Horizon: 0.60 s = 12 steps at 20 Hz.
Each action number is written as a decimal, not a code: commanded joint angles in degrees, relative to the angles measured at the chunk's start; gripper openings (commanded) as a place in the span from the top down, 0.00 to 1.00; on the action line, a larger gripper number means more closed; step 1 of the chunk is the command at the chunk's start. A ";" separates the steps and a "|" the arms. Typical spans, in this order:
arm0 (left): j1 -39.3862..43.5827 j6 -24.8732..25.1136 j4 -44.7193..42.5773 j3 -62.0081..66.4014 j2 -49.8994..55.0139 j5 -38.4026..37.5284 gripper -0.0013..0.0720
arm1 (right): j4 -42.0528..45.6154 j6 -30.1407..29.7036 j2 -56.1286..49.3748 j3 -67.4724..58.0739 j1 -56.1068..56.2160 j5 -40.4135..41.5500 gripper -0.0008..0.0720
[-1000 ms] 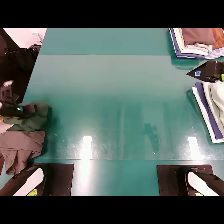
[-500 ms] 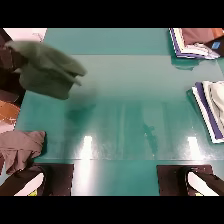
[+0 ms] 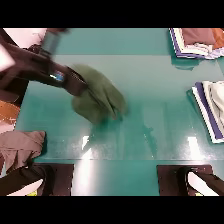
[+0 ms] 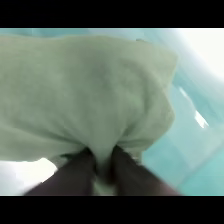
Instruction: Fold the shirts.
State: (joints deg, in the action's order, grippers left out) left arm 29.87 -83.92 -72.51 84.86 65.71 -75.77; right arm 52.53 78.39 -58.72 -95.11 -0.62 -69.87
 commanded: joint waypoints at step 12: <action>-15.41 1.77 4.74 -9.49 13.73 13.14 0.08 | 0.07 0.02 -0.24 -0.13 0.04 -3.72 0.97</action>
State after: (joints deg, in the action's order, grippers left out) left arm 20.49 -83.02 -72.10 76.95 76.84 -64.55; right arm 52.60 78.39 -58.76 -95.29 -0.62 -72.64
